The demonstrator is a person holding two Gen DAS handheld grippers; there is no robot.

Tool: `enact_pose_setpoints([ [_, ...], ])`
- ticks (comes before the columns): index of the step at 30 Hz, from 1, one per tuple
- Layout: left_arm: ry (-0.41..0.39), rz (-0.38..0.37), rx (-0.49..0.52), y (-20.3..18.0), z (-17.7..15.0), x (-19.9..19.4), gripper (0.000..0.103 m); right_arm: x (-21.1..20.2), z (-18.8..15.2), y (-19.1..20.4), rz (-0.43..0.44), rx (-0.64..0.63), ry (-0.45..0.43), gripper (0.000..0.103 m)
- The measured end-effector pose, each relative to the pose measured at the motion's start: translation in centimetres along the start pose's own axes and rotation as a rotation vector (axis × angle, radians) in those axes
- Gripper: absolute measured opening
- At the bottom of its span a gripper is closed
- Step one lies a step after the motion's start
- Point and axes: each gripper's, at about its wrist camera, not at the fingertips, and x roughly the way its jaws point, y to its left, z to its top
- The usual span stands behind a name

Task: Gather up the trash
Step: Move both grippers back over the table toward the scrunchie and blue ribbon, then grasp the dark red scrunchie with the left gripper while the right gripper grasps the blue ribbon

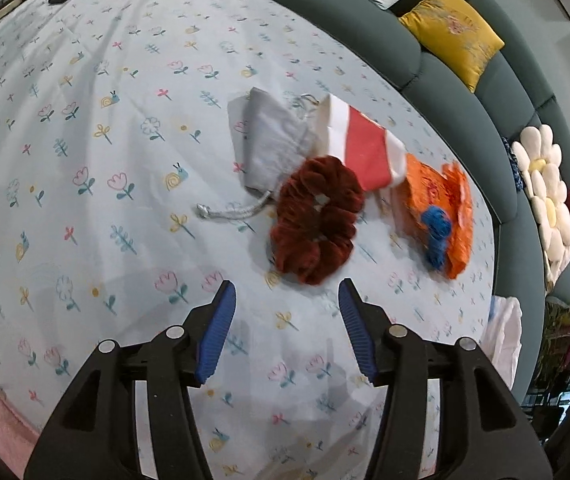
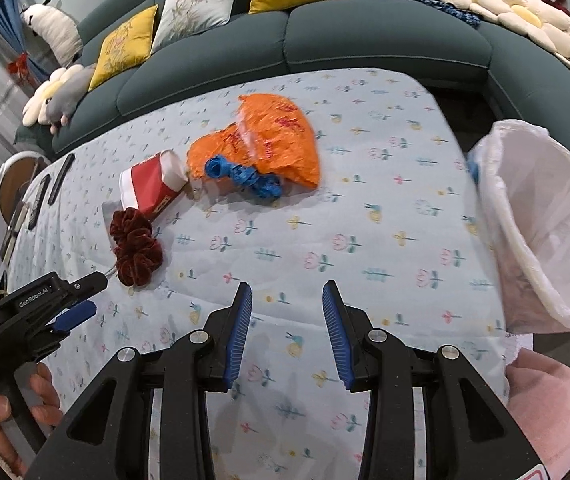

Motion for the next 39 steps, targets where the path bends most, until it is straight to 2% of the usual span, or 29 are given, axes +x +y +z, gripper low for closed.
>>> enact_pose_setpoints([
  [13,0.062,-0.014,-0.032,0.1,3.7,4.3,0.050,5.1,6.1,4.6,-0.001,-0.053,0.026,0.038],
  [14,0.070,-0.022,-0.041,0.1,3.9,4.7,0.048,5.5,6.7,5.0,0.000,-0.058,0.026,0.043],
  [17,0.074,-0.019,-0.039,-0.2,4.0,5.1,0.042,6.6,8.2,5.9,-0.004,-0.075,0.020,0.049],
  [20,0.095,-0.034,-0.030,-0.4,4.2,5.6,0.025,8.1,9.5,6.6,-0.018,-0.094,0.031,0.052],
  [23,0.096,-0.035,-0.027,-0.4,4.1,5.8,0.019,9.6,10.3,6.9,-0.032,-0.106,0.047,0.054],
  [27,0.094,-0.030,0.003,-0.7,3.6,5.7,0.017,11.9,10.1,6.4,-0.046,-0.099,0.101,0.053],
  [36,0.099,-0.023,0.073,-2.3,1.5,5.5,0.014,10.7,7.5,5.0,-0.026,-0.095,0.093,0.031],
  [37,0.100,-0.025,0.079,-2.5,1.2,5.3,0.014,10.3,7.0,4.6,-0.014,-0.083,0.093,0.025],
  [38,0.100,-0.027,0.087,-2.7,0.9,5.2,0.014,10.0,6.9,4.4,-0.009,-0.074,0.094,0.014],
  [39,0.101,-0.028,0.097,-3.0,0.5,5.0,0.014,9.6,6.4,3.9,0.006,-0.055,0.099,0.013],
])
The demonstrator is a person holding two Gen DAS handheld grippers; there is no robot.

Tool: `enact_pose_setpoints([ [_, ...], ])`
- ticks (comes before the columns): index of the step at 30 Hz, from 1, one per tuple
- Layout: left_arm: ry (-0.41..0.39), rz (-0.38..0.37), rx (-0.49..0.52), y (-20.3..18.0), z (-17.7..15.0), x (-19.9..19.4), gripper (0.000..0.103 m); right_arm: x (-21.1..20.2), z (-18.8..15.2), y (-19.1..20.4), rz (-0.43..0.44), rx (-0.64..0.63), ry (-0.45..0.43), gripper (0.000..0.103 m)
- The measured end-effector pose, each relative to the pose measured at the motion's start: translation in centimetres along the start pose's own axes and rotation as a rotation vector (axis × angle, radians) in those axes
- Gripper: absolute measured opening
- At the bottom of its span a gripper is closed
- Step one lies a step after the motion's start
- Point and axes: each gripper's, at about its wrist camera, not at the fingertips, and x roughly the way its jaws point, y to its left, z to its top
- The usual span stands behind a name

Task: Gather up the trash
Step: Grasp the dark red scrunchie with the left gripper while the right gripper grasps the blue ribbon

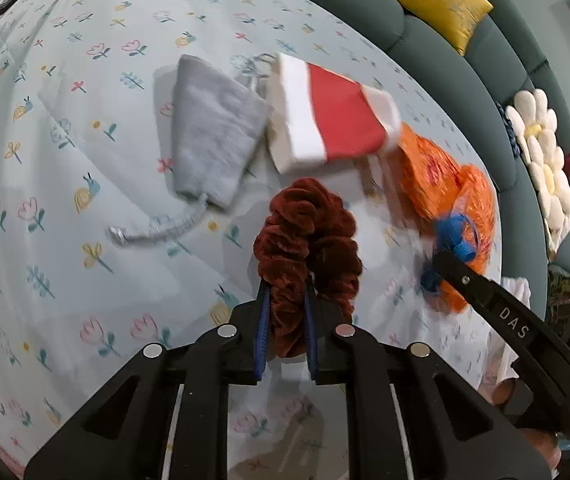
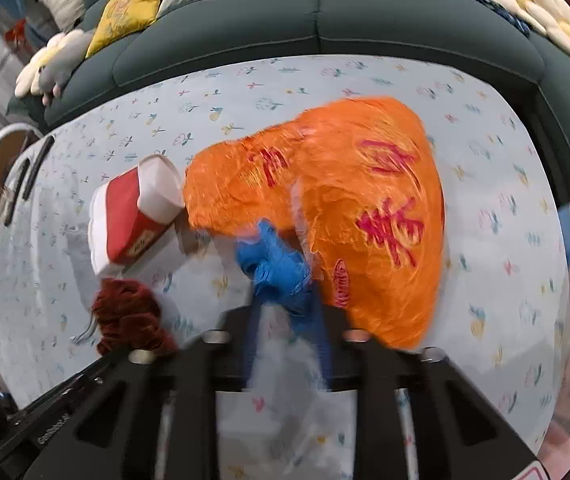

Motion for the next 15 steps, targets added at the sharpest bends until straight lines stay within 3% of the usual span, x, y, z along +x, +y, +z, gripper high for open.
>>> enact_pose_setpoints([
  [15,-0.020,-0.028,0.157,-5.9,-4.9,-2.9,0.014,-7.4,-6.2,-3.8,0.162,0.095,-0.055,0.011],
])
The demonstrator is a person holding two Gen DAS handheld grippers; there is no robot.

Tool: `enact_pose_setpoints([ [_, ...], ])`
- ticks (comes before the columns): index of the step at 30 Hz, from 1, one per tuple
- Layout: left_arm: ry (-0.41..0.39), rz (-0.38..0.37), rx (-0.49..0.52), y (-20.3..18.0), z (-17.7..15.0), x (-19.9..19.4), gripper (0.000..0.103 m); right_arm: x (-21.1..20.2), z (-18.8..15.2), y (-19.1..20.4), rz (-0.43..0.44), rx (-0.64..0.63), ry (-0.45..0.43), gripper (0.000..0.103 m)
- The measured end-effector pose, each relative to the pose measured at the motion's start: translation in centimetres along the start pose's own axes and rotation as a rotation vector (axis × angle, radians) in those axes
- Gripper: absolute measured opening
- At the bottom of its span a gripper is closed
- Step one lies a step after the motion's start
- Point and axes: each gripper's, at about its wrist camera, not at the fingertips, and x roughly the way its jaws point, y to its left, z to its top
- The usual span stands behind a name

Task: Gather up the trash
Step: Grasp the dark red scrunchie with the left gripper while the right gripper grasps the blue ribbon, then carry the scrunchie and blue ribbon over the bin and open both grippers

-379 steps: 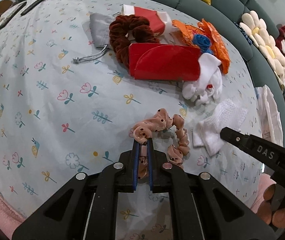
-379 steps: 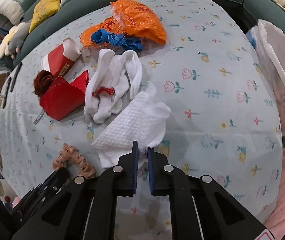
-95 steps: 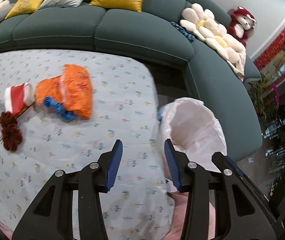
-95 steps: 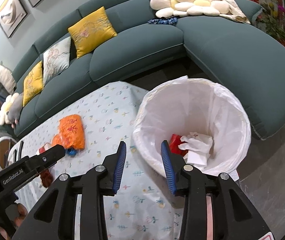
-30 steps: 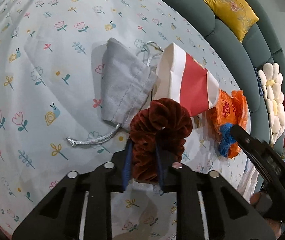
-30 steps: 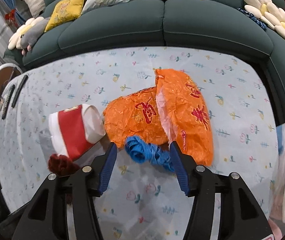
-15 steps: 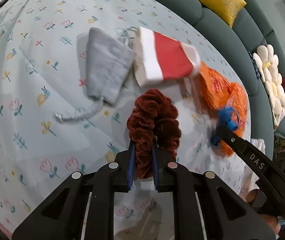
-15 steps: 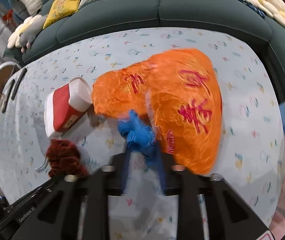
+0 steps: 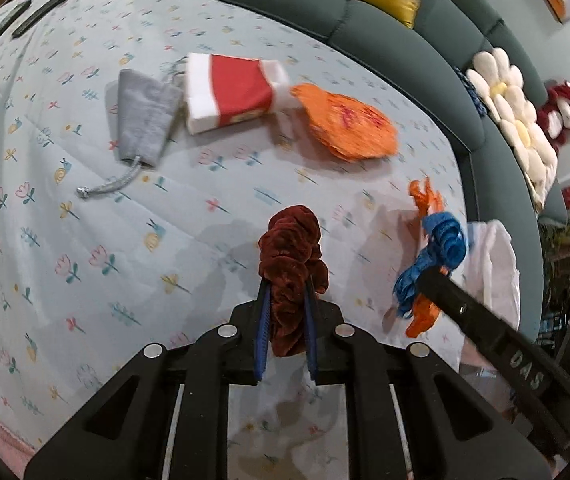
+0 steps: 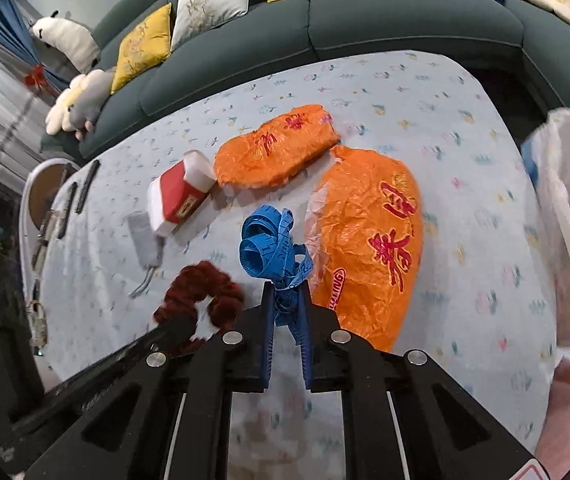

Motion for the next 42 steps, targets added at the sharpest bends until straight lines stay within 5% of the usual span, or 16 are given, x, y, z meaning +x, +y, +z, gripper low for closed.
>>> enact_pose_setpoints([
  [6,0.013,0.010,0.073,-2.4,-1.8,0.1,0.014,-0.6,-3.7,-2.4,0.007,0.026,0.058,0.011],
  [9,0.033,0.025,0.093,-2.6,-2.9,0.7,0.014,-0.6,-4.6,-3.3,-0.020,0.036,0.063,0.020],
  [11,0.045,0.032,0.092,-2.6,-3.4,1.1,0.014,-1.1,-5.0,-3.8,-0.028,0.054,0.045,0.036],
  [15,0.061,0.040,0.092,-2.4,-4.0,1.5,0.014,-1.7,-5.2,-3.8,-0.013,0.054,0.032,0.040],
  [28,0.086,0.053,0.061,-0.9,-4.3,2.2,0.014,1.8,-6.0,-1.8,-0.053,-0.015,0.090,0.039],
  [30,0.090,0.052,0.058,-0.8,-4.3,2.3,0.014,2.5,-6.1,-2.1,-0.063,-0.010,0.102,0.037],
  [33,0.092,0.047,0.061,-0.9,-4.2,2.4,0.014,3.4,-6.3,-2.3,-0.065,-0.014,0.128,0.020],
  [42,0.049,0.016,0.100,-2.7,-3.8,0.6,0.014,1.4,-6.1,-1.1,-0.001,-0.030,0.089,0.015],
])
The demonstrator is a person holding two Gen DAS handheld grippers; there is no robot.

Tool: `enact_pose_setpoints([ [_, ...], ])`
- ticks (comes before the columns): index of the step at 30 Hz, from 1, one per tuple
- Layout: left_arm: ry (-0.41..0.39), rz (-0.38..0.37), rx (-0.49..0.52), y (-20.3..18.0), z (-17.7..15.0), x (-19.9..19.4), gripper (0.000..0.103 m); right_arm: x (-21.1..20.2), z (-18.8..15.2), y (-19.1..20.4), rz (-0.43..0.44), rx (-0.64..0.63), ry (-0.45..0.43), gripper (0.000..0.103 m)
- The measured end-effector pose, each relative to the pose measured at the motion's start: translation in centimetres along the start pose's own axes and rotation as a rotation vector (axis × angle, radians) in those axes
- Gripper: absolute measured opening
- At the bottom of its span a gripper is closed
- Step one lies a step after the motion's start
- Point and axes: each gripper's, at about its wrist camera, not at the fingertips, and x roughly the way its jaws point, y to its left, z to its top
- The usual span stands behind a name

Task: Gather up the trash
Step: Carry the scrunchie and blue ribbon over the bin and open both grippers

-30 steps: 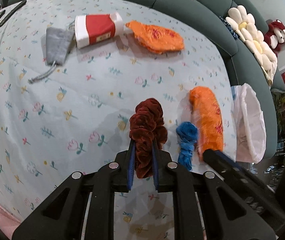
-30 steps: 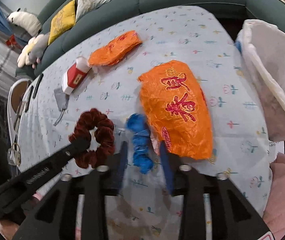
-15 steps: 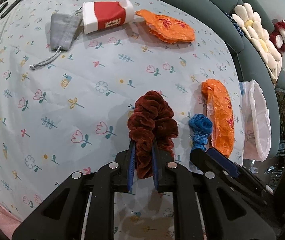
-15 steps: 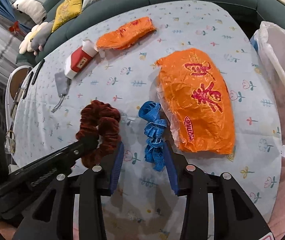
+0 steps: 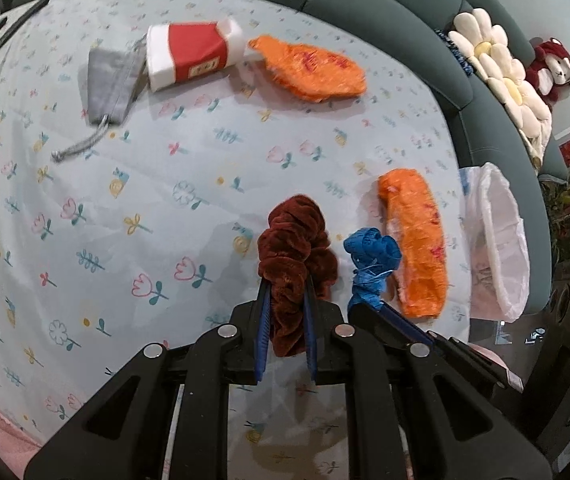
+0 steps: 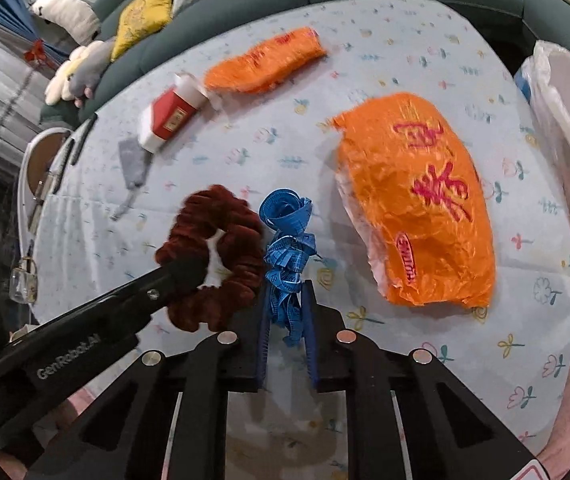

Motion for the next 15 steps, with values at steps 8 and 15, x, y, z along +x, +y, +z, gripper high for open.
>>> enact_pose_setpoints([
  [8,-0.089,-0.037,0.057,-3.1,0.8,-3.8,0.014,-4.2,1.3,-0.1,0.042,0.026,-0.109,0.014],
  [15,-0.151,-0.077,0.135,-7.6,1.5,-6.4,0.014,-8.7,2.3,-2.1,0.056,0.080,-0.223,0.014],
])
